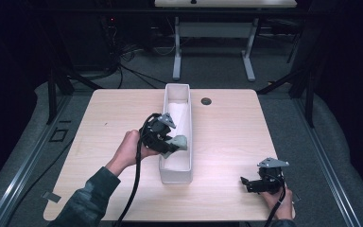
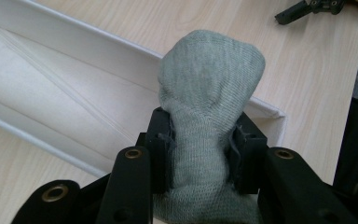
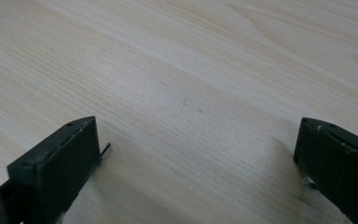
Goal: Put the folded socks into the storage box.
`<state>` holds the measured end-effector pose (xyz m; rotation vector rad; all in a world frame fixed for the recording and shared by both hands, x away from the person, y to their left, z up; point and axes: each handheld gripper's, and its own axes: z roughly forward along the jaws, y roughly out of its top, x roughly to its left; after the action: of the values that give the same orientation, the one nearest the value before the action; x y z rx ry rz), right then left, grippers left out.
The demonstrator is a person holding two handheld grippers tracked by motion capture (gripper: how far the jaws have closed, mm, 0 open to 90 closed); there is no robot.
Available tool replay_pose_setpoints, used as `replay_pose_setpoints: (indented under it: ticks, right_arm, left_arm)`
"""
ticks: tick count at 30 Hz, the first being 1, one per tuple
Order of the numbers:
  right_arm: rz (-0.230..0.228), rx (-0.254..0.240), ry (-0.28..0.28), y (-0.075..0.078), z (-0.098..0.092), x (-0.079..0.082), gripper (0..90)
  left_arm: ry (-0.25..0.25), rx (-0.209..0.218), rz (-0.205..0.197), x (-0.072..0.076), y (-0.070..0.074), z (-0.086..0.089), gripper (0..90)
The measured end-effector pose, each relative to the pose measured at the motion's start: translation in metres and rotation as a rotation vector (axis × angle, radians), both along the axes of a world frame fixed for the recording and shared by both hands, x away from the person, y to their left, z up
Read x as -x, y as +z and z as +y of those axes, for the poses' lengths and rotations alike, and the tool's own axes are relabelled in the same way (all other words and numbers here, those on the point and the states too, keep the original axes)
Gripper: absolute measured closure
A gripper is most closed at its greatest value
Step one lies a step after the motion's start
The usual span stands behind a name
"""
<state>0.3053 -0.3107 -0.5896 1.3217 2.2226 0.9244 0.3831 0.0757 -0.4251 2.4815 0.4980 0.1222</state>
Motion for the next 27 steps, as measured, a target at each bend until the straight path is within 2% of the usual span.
replay_pose_setpoints:
  ticks: [7, 27]
  right_arm:
    - [0.000, 0.000, 0.000, 0.000, 0.000, 0.000, 0.0]
    - [0.000, 0.000, 0.000, 0.000, 0.000, 0.000, 0.0]
  left_arm:
    - [-0.007, -0.007, 0.009, -0.001, -0.005, -0.004, 65.9]
    - [-0.010, -0.063, 0.053, -0.008, -0.022, -0.008, 65.8]
